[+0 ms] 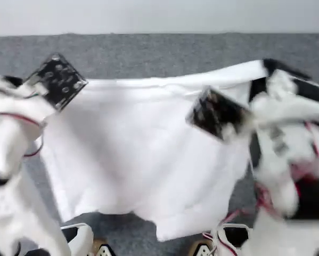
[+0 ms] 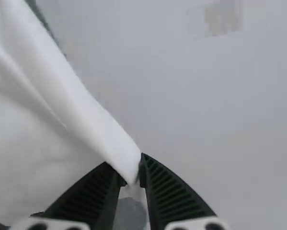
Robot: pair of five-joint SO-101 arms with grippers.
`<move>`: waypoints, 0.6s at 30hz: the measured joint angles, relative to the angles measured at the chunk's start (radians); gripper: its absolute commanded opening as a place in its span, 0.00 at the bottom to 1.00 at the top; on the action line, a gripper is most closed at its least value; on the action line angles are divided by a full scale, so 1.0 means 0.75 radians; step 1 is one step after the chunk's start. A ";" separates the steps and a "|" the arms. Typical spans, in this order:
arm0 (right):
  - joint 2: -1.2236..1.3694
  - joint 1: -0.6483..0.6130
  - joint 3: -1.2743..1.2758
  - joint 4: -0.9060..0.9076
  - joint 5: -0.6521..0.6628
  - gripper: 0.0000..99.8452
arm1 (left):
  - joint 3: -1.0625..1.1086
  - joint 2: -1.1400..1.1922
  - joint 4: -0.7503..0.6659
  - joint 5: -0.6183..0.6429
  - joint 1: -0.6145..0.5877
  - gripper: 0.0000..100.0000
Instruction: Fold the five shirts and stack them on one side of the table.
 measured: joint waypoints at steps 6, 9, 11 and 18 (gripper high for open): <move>0.002 -0.043 0.618 -0.534 -0.025 0.01 | 0.573 0.002 -0.513 -0.012 0.014 0.01; 0.010 -0.068 0.837 -0.849 -0.025 0.01 | 0.790 0.006 -0.855 -0.012 0.016 0.01; 0.051 -0.072 0.931 -1.045 -0.025 0.01 | 0.892 0.041 -1.082 -0.012 0.016 0.01; 0.356 -0.074 0.976 -1.594 -0.014 0.01 | 0.929 0.315 -1.561 -0.012 0.016 0.01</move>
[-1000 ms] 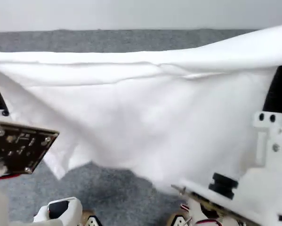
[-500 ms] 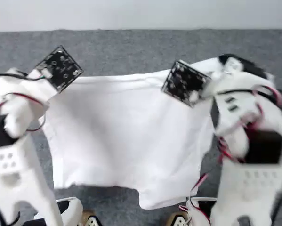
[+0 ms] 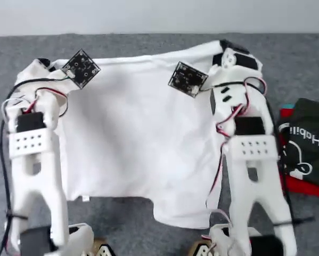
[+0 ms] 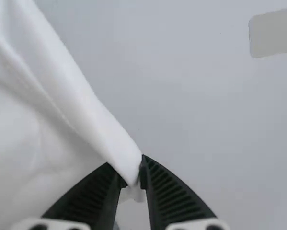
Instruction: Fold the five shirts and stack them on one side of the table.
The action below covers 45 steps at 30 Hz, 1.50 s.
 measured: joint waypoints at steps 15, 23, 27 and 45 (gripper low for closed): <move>0.509 -0.016 -0.346 -0.270 0.002 0.01 | -0.293 0.413 -0.145 0.000 0.002 0.01; 0.501 -0.020 -0.358 -0.084 0.002 0.01 | -0.295 0.413 -0.055 0.000 0.002 0.01; 0.399 -0.027 -0.358 0.262 0.002 0.01 | -0.295 0.415 0.143 -0.068 0.000 0.01; -0.006 -0.117 -0.358 1.741 -0.051 0.01 | -0.297 0.415 0.902 -0.256 -0.002 0.01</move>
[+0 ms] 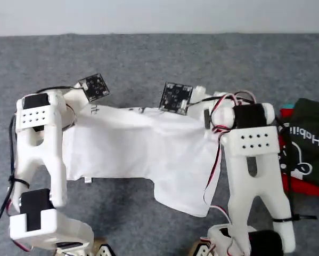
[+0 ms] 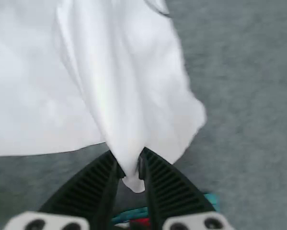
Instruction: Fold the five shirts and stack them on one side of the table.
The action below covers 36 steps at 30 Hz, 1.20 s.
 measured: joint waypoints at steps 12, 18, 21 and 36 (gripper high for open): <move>-0.002 -0.121 0.037 0.360 -0.203 0.01 | 0.000 0.010 0.311 -0.012 -0.002 0.02; -0.002 -0.125 0.215 0.360 -0.215 0.05 | 0.000 0.010 0.417 -0.065 -0.002 0.09; -0.002 -0.127 0.227 0.360 -0.215 0.13 | -0.008 0.010 0.440 -0.070 -0.041 0.14; -0.166 -0.158 0.219 0.278 -0.366 0.14 | -0.027 -0.331 0.458 -0.012 -0.149 0.13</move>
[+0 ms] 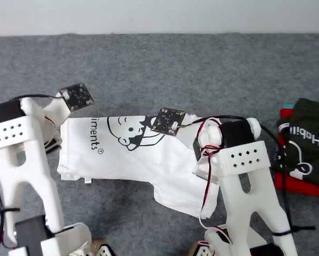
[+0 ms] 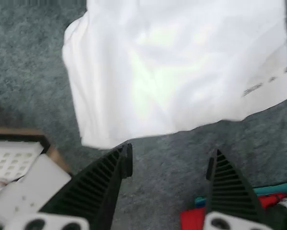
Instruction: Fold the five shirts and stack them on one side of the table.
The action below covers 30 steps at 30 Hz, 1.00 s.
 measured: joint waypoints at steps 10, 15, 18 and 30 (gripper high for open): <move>0.397 -0.002 0.000 -0.516 -0.198 0.01 | 0.000 0.192 -0.317 0.581 0.076 0.02; 0.651 0.000 0.000 -0.771 -0.282 0.01 | 0.000 0.417 -0.434 0.732 0.125 0.02; 0.775 0.023 0.000 -0.904 -0.288 0.01 | 0.000 0.552 -0.516 0.755 0.125 0.02; 1.019 0.213 -0.020 -1.223 -0.291 0.01 | -0.016 0.781 -0.571 0.759 0.135 0.02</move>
